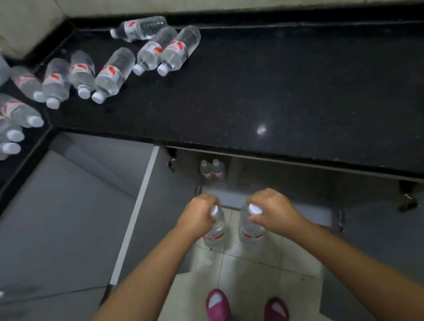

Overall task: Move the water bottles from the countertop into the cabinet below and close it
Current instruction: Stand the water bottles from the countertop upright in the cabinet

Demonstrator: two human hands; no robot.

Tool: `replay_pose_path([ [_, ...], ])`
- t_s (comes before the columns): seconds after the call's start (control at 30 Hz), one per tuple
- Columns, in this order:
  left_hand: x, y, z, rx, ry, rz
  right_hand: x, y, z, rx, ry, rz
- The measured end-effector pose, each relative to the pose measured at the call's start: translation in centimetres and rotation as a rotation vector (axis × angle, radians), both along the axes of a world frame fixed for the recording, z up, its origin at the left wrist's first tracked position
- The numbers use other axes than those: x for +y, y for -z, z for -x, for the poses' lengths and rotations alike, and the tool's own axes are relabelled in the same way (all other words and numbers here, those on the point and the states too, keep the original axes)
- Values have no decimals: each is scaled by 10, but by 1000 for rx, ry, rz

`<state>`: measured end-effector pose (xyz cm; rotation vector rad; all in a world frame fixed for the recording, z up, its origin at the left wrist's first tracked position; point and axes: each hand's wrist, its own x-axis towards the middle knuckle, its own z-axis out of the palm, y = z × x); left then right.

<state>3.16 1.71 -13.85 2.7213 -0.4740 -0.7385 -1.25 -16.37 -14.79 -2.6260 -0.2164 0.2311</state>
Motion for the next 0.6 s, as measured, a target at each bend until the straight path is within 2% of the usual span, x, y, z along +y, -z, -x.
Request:
replay_pose_path([
  [0.17, -4, 126, -25, 90, 67, -12, 4, 135, -27, -85, 103, -48],
  [0.37, -23, 268, -66, 5, 71, 67, -8, 279, -66, -192, 169, 43],
  [0.5, -38, 329, -99, -98, 77, 107, -19, 344, -95, -197, 157, 100],
  [0.6, -49, 360, -125, -171, 87, 121, -30, 381, -113, -170, 194, 49],
])
